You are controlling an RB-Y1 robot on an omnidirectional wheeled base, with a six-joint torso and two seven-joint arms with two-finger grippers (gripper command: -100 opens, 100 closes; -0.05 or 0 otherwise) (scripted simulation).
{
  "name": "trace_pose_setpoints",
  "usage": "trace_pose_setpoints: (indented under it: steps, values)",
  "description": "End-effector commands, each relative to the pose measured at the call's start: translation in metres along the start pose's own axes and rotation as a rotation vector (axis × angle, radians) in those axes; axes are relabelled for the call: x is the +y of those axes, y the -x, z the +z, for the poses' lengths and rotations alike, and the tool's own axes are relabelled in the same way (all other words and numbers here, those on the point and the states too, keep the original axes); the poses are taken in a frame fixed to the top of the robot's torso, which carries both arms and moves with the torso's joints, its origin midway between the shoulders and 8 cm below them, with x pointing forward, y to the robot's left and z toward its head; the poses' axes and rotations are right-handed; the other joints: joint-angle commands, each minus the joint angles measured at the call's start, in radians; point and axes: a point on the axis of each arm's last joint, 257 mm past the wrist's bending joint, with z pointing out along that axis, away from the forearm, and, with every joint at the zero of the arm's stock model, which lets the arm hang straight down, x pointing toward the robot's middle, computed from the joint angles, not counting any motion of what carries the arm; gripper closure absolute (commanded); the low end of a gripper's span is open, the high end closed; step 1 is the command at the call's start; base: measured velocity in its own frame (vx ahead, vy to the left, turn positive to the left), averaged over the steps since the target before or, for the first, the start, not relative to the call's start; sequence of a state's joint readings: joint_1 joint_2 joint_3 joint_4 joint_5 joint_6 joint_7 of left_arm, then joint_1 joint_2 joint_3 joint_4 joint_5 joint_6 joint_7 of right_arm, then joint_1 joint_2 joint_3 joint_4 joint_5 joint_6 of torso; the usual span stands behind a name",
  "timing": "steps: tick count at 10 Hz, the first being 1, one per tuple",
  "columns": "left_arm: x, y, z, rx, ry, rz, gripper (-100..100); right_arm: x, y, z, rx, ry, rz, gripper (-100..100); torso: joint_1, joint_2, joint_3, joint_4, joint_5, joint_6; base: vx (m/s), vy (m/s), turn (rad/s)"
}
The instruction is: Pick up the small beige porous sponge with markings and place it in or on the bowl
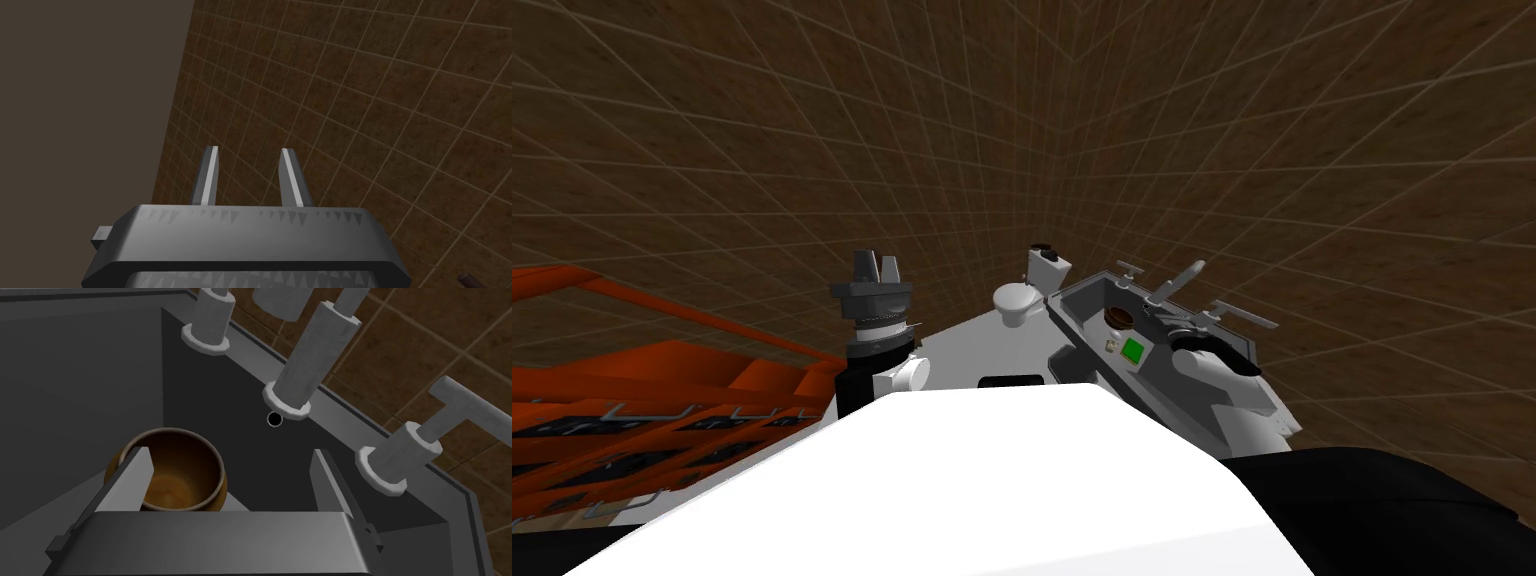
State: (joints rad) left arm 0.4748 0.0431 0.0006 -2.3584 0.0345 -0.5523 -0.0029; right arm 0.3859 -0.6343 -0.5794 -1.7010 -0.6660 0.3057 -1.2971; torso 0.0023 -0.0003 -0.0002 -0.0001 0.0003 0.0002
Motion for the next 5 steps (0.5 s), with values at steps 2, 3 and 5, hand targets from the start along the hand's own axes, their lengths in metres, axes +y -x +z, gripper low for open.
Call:
trace_pose_setpoints:
  steps: [2,3,5]
  values:
    - [0.000,0.000,0.000,0.000,0.000,0.000,0,0.008,0.031,0.002,-0.094,0.003,0.103,-100,0.000,0.000,0.000,0.000,0.000,0.000,0.002,0.024,0.076]
    - [0.000,0.000,0.000,0.000,0.000,0.000,0,0.008,0.032,0.002,-0.101,0.003,0.131,-100,-0.001,0.000,0.000,0.000,0.000,0.000,0.001,0.022,0.052]
    - [0.000,0.000,0.000,0.000,0.000,0.000,0,0.013,0.054,0.001,-0.166,0.009,0.206,-100,0.000,0.000,0.000,0.000,0.000,0.000,-0.002,0.031,0.069]
